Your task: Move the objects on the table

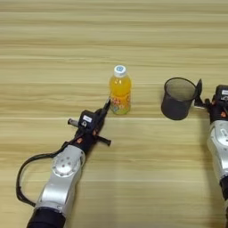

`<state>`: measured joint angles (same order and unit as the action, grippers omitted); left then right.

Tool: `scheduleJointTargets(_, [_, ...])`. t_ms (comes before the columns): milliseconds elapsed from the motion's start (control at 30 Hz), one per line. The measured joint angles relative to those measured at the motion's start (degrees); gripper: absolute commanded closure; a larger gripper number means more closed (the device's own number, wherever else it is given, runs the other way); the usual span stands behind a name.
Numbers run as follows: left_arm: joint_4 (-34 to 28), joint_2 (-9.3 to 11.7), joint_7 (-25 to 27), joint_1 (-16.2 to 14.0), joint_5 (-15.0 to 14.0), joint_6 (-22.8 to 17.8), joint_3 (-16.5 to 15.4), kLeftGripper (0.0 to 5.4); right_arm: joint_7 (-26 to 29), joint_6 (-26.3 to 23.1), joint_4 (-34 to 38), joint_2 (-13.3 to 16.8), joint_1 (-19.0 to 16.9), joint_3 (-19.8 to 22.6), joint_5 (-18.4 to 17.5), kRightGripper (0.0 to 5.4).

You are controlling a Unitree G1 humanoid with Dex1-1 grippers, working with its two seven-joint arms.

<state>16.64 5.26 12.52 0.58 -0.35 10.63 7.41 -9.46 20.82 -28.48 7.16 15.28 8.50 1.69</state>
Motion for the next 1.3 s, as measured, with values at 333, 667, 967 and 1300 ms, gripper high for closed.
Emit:
scheduleJointTargets(333, [4.82, 0.59, -2.91, 2.96, 0.15, 2.49, -3.00, 5.14, 0.00, -0.02, 0.47, 0.00, 0.00, -0.05, -0.01, 0.00])
scheduleJointTargets(667, [7.26, 2.81, -3.99, 4.09, 0.02, 3.48, -6.89, 5.14, 0.00, -0.03, 0.65, 0.00, -0.01, -0.06, -0.01, 0.00])
scheduleJointTargets(967, [7.81, 2.69, -4.54, 4.41, 0.17, 3.51, -7.07, 4.58, 0.01, -0.03, 0.65, 0.00, -0.01, -0.06, 0.00, 0.00])
scheduleJointTargets(1300, [7.51, 2.65, -3.81, 3.81, -0.08, 3.51, -6.76, 3.63, 0.01, -0.03, 0.60, 0.00, 0.00, -0.09, 0.02, 0.00])
